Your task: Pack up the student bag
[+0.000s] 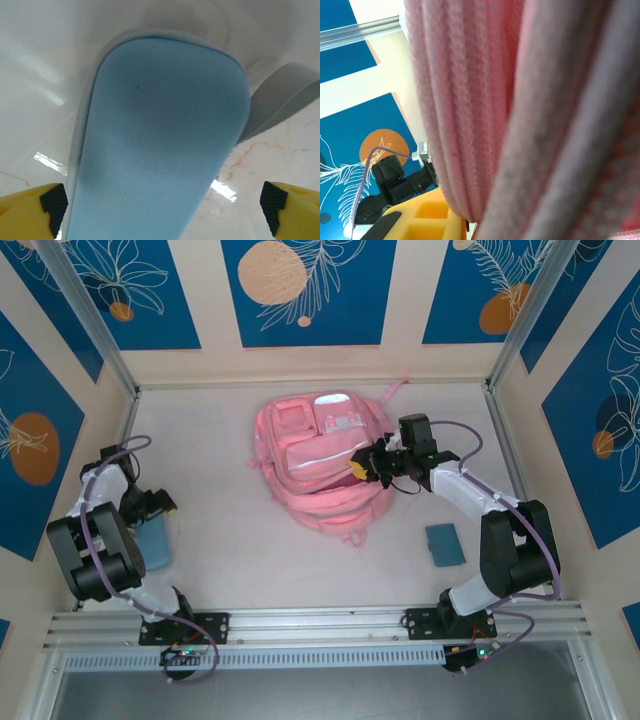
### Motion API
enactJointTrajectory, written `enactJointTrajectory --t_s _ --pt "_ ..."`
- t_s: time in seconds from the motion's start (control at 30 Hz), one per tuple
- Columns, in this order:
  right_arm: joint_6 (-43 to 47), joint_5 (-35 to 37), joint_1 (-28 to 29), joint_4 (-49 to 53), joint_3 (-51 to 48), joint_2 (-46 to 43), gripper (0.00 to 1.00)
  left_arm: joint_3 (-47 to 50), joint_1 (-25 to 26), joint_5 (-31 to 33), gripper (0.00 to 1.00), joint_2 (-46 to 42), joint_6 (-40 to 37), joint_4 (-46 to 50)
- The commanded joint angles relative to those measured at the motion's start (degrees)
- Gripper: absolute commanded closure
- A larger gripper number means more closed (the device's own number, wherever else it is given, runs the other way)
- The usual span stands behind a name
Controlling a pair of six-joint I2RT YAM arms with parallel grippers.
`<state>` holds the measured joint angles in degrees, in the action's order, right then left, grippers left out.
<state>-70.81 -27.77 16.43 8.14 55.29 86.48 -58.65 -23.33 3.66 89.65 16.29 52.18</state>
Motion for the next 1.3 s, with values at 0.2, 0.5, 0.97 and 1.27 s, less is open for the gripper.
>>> enactJointTrajectory --t_s 0.2,0.5,0.97,1.27 --pt "1.9 -6.6 0.2 -0.1 3.0 1.3 0.81 -0.9 -1.0 1.8 0.00 5.3 -3.1 3.1" --pt "1.8 -5.7 0.2 -0.4 2.4 1.1 0.81 -0.4 -1.0 -1.1 0.13 6.7 -2.8 2.9" --pt "2.9 -3.3 -0.9 -0.2 0.6 0.8 0.78 1.9 6.4 -14.6 0.48 -1.7 -0.4 0.0" --pt "16.9 10.4 -1.3 20.0 4.3 -3.1 0.25 -3.4 22.3 -25.8 0.54 -12.8 12.2 -4.1"
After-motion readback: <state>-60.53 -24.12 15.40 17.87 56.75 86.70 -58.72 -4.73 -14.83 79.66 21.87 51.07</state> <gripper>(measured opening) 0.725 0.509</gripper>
